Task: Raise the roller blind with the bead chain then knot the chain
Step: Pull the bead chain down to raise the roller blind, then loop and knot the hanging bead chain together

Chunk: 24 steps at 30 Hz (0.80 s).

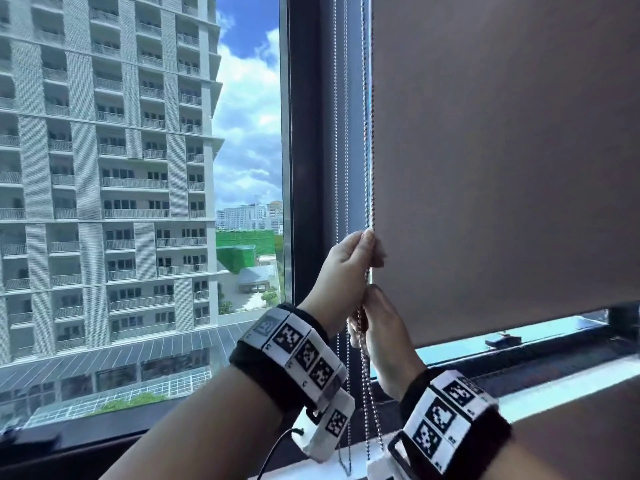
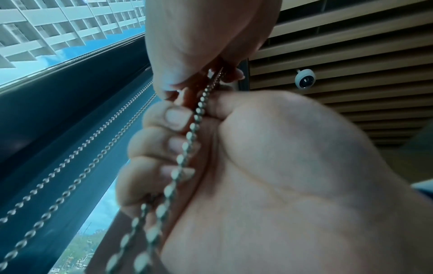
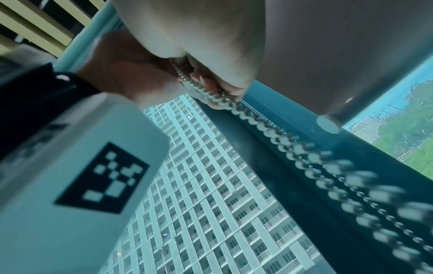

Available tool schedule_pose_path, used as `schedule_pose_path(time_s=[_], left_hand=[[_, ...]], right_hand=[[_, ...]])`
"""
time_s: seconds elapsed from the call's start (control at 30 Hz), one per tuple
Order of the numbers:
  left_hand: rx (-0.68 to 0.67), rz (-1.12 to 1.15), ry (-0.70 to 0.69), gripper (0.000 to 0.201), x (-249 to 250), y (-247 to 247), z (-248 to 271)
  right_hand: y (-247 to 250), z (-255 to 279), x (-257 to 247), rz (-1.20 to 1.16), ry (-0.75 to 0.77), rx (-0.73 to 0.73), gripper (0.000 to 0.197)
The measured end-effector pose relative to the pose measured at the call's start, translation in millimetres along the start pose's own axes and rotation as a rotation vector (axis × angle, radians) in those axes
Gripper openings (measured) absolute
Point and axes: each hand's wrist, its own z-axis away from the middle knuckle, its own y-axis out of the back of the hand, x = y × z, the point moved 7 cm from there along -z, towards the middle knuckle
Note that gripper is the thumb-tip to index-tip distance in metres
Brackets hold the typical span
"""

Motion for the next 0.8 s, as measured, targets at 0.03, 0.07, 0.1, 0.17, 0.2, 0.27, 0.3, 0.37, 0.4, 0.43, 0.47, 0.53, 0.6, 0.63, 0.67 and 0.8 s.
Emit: schedule_pose_path(time_s=[0.03, 0.07, 0.1, 0.17, 0.2, 0.27, 0.3, 0.37, 0.4, 0.43, 0.47, 0.53, 0.6, 0.63, 0.67, 0.8], left_hand=[[-0.009, 0.057, 0.017, 0.035, -1.8, -1.6, 2.4], [-0.022, 0.105, 0.039, 0.035, -4.6, -3.9, 5.7], [-0.036, 0.147, 0.062, 0.036, -7.8, -6.4, 9.5], [-0.043, 0.201, 0.121, 0.037, -14.6, -8.4, 15.3], [-0.039, 0.217, 0.148, 0.038, -17.4, -8.1, 16.7], [-0.052, 0.249, 0.189, 0.039, -21.1, -8.4, 16.8], [-0.073, 0.267, 0.201, 0.038, -21.6, -9.2, 16.5], [-0.101, 0.303, 0.202, 0.038, -21.7, -8.9, 15.6], [-0.105, 0.308, 0.195, 0.037, -21.9, -7.4, 15.1], [-0.098, 0.291, 0.186, 0.037, -22.3, -4.5, 14.8], [-0.092, 0.262, 0.179, 0.036, -22.6, -1.7, 15.2], [-0.096, 0.205, 0.184, 0.035, -25.9, 2.7, 17.9], [-0.114, 0.151, 0.204, 0.032, -32.5, 4.4, 22.3], [-0.126, 0.134, 0.213, 0.03, -36.0, 4.8, 25.1], [-0.145, 0.11, 0.21, 0.026, -38.0, 5.1, 26.8], [-0.277, -0.085, 0.108, 0.015, -27.3, 4.1, 28.7]], right_hand=[[0.0, 4.1, 4.2, 0.016, -0.014, -0.008, 0.023], [0.6, 7.6, 8.7, 0.03, -0.023, -0.012, 0.024], [2.0, 10.0, 14.4, 0.042, -0.033, -0.016, 0.026], [4.7, 12.1, 25.3, 0.041, -0.059, -0.032, 0.032], [5.6, 11.8, 28.9, 0.037, -0.064, -0.047, 0.034], [7.6, 9.3, 29.4, 0.053, -0.058, -0.075, 0.033], [8.3, 7.6, 24.5, 0.051, -0.035, -0.078, 0.03], [13.1, 1.2, 9.2, 0.033, 0.035, -0.049, 0.027], [16.6, -1.9, 0.1, 0.04, 0.076, -0.03, 0.029], [20.3, -4.9, -8.6, 0.059, 0.127, -0.014, 0.034], [23.3, -6.8, -17.9, 0.101, 0.185, -0.002, 0.041], [25.7, -8.2, -37.0, 0.229, 0.311, 0.017, 0.052], [20.4, -4.7, -62.3, 0.454, 0.534, 0.029, 0.052], [13.7, -1.5, -74.9, 0.591, 0.664, 0.025, 0.047], [5.4, 0.0, -83.1, 0.72, 0.77, 0.002, 0.04], [-26.6, -5.6, -86.2, 1.232, 0.958, -0.19, 0.031]])
